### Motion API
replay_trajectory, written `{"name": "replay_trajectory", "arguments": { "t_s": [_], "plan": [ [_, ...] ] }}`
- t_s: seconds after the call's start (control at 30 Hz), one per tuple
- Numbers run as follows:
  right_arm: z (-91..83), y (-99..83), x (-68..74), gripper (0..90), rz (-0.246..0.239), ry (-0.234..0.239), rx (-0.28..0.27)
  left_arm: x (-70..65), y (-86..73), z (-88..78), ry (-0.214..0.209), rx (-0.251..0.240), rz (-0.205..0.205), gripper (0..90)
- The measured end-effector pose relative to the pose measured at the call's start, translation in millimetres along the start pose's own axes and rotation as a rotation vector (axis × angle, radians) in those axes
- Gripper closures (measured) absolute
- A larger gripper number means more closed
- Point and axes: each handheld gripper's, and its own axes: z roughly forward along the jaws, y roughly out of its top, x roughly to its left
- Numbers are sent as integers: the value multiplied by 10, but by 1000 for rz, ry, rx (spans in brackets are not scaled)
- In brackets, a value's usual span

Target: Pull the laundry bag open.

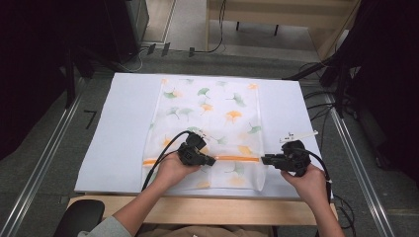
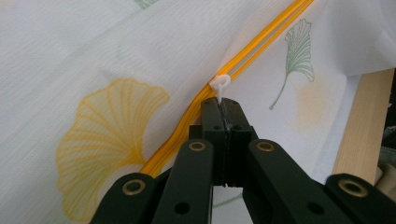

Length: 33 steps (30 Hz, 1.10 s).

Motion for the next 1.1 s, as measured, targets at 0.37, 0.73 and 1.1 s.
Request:
{"name": "replay_trajectory", "arguments": {
  "t_s": [0.37, 0.73, 1.1],
  "plan": [
    [24, 22, -5, 847, 5, 8, 8, 54, -53, -43, 16, 0, -18, 900],
    [39, 43, 3, 848, -9, 2, 12, 57, -84, -60, 34, 7, -27, 900],
    [55, 63, -3, 849, -9, 2, 13, 18, -67, -147, 18, 34, -34, 900]
  ]
}}
